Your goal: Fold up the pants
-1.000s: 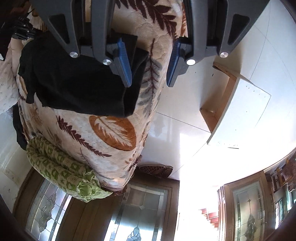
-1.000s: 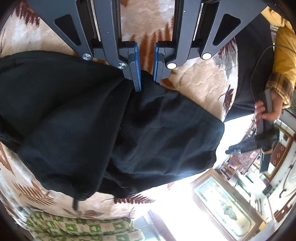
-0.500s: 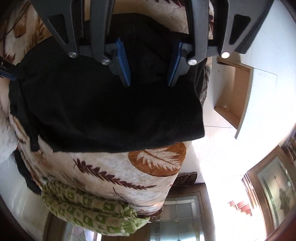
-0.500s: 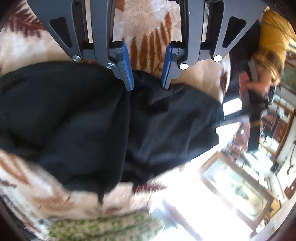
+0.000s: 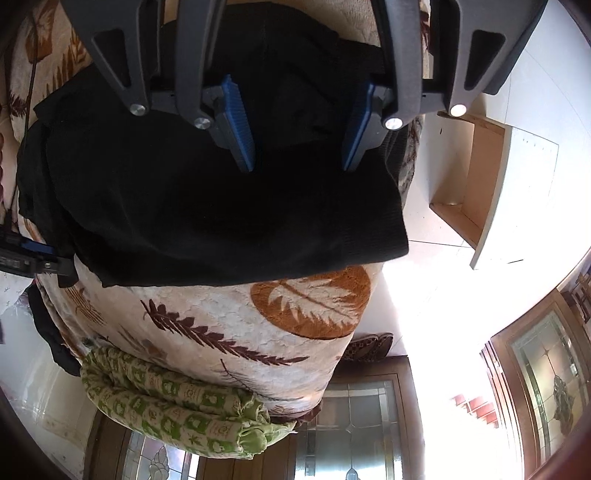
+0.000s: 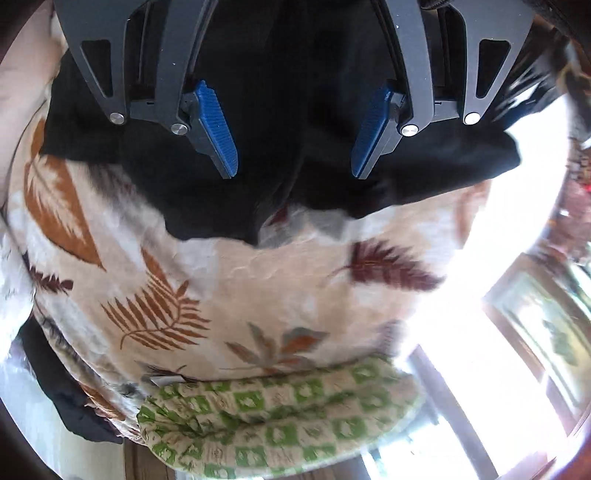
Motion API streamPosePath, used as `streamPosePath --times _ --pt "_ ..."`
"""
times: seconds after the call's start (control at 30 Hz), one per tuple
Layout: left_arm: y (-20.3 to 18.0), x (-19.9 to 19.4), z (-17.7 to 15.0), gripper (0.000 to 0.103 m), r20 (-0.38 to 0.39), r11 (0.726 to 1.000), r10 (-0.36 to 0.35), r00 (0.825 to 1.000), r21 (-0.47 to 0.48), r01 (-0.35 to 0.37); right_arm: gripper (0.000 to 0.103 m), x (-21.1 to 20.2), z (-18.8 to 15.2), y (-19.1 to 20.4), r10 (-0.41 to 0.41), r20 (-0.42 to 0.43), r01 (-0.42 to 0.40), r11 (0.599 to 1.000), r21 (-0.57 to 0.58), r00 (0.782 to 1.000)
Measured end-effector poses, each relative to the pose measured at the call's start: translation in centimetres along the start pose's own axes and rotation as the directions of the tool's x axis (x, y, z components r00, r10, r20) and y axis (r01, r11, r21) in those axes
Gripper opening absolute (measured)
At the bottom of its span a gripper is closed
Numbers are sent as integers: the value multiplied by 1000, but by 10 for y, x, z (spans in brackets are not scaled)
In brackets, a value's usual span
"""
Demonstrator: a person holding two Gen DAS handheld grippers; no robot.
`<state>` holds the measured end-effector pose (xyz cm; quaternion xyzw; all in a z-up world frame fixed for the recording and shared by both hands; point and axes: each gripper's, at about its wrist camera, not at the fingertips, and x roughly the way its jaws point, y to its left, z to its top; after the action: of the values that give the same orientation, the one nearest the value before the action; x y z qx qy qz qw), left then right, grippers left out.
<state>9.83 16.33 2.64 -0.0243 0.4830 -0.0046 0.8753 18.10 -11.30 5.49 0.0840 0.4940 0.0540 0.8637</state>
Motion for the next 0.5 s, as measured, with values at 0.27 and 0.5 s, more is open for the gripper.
streamPosePath --times 0.27,0.5 --pt "4 0 1 51 5 1000 -15 1000 -10 15 12 -57 -33 -55 60 160 -67 997 40 985" --pt "3 -1 0 52 7 1000 -6 1000 -1 6 12 -109 -101 -136 -50 138 33 992 120 989"
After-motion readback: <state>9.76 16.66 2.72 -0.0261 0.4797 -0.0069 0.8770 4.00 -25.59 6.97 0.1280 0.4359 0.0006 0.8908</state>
